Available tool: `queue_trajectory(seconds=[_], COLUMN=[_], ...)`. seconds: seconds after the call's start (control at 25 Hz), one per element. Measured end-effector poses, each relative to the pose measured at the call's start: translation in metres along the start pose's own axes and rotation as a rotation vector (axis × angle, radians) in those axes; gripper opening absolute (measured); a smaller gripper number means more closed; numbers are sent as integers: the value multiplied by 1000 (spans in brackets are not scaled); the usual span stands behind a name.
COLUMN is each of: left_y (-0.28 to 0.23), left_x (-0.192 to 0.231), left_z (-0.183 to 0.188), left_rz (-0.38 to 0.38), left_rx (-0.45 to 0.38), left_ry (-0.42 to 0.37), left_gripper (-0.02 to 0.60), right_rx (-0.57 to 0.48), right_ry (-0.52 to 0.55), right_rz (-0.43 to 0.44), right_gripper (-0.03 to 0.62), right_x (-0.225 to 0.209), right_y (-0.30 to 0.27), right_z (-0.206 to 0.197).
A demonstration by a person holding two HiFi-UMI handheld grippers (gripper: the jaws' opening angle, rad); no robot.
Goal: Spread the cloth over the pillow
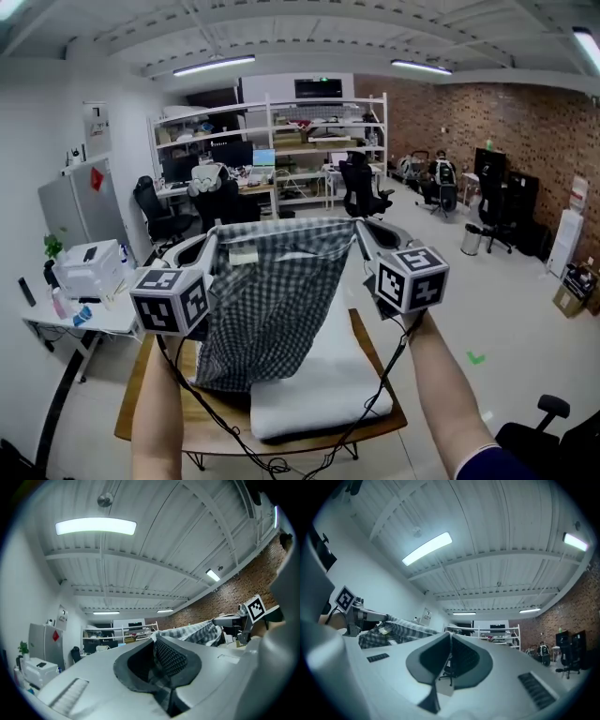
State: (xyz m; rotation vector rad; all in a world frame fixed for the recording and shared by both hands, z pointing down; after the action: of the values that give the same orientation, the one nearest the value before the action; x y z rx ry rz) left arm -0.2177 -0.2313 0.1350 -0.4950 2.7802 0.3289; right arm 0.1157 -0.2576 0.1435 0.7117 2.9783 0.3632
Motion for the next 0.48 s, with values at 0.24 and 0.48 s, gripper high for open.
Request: queue_trajectory(seconds=[0.24,0.48], left_y=[1,7], left_x=[8,15], left_z=[38,83], left_rz=[5,-20], left_rx=[-60,-118], left_ry=[-9,-7], left_gripper=[25,25], right_rx=[-61,-137], right_ry=[13,26], right_rz=[6,-19], right_gripper=[26,26], right_x=[0,8], right_y=[-4,8], right_z=[40,94])
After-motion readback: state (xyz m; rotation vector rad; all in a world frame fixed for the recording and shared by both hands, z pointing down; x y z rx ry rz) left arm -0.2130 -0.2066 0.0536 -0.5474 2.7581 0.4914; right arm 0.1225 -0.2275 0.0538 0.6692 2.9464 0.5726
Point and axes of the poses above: the fingertips, and each gripper's own axes: y backward along the fingers, x to its left, z out of its top, the point moved 7 cm from there along y, backward along the fingers, and after that the axes turned 10 degrees about -y, right-handed, at the moved point
